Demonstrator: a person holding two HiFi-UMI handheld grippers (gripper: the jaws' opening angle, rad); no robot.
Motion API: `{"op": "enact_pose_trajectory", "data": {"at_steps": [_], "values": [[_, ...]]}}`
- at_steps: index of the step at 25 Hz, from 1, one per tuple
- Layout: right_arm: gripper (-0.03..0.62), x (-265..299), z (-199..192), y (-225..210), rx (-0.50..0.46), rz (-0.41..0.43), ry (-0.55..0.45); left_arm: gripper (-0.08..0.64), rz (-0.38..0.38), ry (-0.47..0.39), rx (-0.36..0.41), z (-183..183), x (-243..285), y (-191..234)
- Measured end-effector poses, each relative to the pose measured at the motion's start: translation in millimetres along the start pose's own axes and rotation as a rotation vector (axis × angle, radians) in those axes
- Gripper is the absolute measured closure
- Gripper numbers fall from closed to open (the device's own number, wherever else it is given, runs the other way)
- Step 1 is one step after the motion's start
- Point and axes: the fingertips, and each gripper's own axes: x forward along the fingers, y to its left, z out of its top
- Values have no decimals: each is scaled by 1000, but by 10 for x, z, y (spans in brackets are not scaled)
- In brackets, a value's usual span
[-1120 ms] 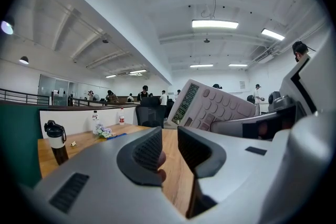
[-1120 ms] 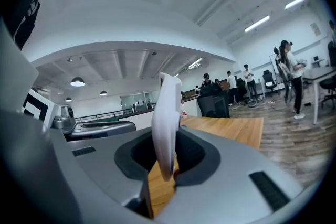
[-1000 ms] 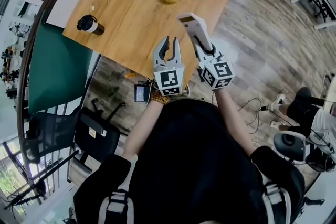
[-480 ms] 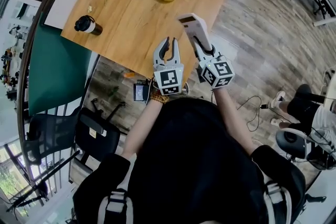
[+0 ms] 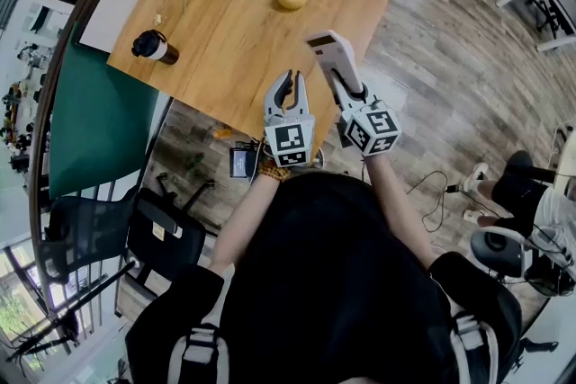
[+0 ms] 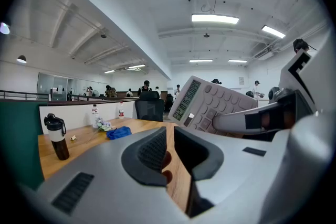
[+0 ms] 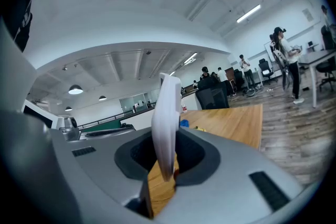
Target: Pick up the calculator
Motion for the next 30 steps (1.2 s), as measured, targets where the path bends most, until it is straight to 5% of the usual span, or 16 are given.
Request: {"op": "enact_pose_trajectory", "data": {"at_steps": [30], "values": [[520,21,-65,-26,41,-3,24,500,-17,74,-12,-220,11,-2]]}}
